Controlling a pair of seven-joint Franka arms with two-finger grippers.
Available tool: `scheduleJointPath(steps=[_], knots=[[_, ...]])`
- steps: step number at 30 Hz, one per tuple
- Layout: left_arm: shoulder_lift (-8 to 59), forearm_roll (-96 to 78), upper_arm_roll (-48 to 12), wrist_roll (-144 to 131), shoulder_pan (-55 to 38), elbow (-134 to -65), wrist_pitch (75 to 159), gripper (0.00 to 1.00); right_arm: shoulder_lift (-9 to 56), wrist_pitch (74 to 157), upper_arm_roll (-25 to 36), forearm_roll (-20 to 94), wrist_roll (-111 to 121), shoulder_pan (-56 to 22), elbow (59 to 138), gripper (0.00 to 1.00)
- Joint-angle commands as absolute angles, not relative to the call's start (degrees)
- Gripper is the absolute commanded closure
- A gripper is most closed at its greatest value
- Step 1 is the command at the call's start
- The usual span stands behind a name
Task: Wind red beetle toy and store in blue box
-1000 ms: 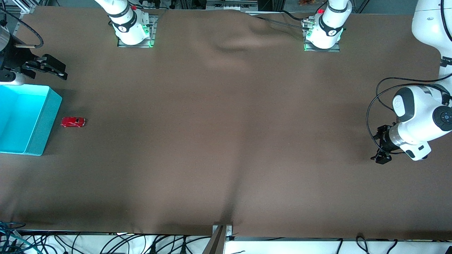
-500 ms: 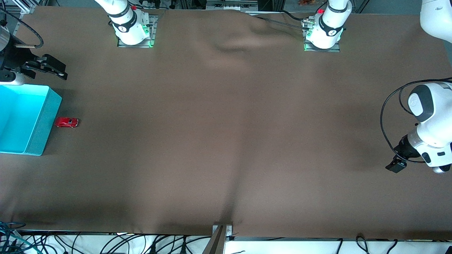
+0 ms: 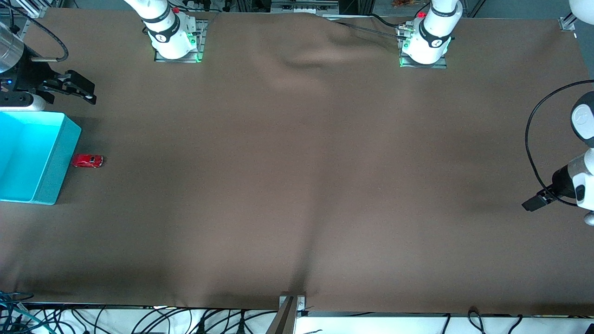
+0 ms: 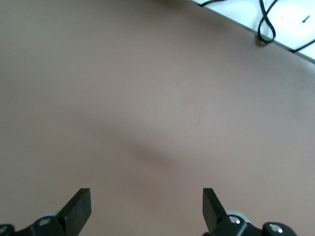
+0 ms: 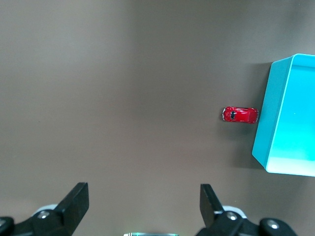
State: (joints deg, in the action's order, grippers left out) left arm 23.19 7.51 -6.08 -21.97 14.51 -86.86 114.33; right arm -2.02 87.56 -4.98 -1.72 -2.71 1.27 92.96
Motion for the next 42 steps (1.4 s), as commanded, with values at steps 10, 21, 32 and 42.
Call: scheduleJointPath(steps=[10,21,32,42], knots=[[19.8,3.4,-9.1,-15.0,14.6,-80.9,102.1,0.0,-2.5,88.9,-0.3,-4.4,-4.0,2.1,92.2,0.0],[17.4,3.5,-11.3,-14.4,14.5,-80.9,99.9,0.0,-2.5,91.9,6.1,-4.0,-13.4,2.2,92.3,0.0],[17.8,3.5,-11.3,-14.2,15.1,-81.1,99.9,0.0,0.7,95.6,12.0,-4.0,-19.6,2.2,92.5,0.0],[18.1,3.8,-11.2,-14.0,16.0,-81.4,99.9,0.0,5.0,95.7,18.5,-3.3,-19.8,2.9,93.2,0.0]])
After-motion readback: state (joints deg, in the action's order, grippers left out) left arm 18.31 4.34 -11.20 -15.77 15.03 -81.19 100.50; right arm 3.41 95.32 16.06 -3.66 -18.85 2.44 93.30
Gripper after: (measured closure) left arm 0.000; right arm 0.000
